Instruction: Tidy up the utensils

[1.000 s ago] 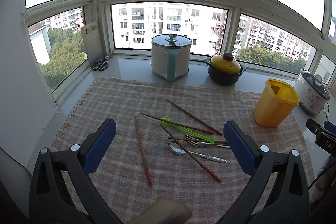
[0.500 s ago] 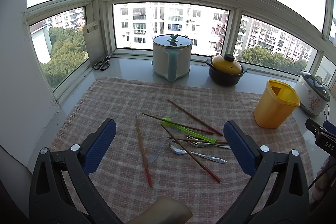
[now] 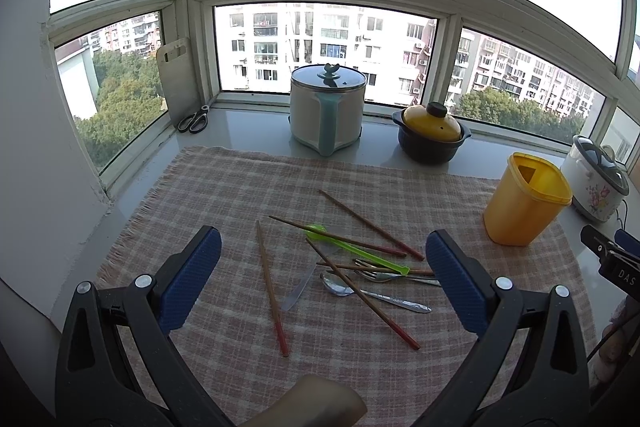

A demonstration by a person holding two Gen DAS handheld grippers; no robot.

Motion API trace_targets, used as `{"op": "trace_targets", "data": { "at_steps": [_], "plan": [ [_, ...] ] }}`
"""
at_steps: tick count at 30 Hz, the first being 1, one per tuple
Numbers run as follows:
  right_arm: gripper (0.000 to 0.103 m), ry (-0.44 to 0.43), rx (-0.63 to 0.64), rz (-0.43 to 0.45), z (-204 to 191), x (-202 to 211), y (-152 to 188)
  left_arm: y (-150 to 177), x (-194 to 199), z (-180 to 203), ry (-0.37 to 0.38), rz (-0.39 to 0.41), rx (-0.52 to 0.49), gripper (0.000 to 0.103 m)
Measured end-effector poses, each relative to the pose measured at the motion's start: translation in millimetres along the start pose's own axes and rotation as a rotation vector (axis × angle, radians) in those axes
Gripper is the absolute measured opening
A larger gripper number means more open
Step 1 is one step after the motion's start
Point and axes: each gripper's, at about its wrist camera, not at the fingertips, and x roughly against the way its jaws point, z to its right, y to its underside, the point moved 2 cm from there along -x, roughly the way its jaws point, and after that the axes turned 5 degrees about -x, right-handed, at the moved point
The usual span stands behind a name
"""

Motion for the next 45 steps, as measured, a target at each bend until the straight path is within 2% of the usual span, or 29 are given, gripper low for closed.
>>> {"op": "trace_targets", "data": {
  "at_steps": [21, 30, 33, 37, 40, 45],
  "plan": [
    [0.103, -0.002, -0.001, -0.005, 0, -3, 0, 6, -3, 4, -0.015, -0.011, 0.016, 0.103],
    [0.103, -0.028, 0.025, -0.019, 5, -8, 0, 11, -2, 5, -0.036, -0.037, 0.047, 0.103],
    [0.103, -0.052, 0.045, -0.021, 6, -9, 0, 15, -3, 4, -0.047, -0.055, 0.065, 0.103],
    [0.103, -0.096, 0.076, -0.039, 9, -12, 1, 25, -11, -6, -0.064, -0.103, 0.146, 0.103],
    [0.103, -0.171, 0.079, -0.036, 12, -14, 1, 38, -15, -16, -0.066, -0.137, 0.213, 0.103],
    [0.103, -0.290, 0.081, -0.031, 14, -21, 0, 56, -19, -22, -0.132, -0.181, 0.221, 0.102]
  ]
}}
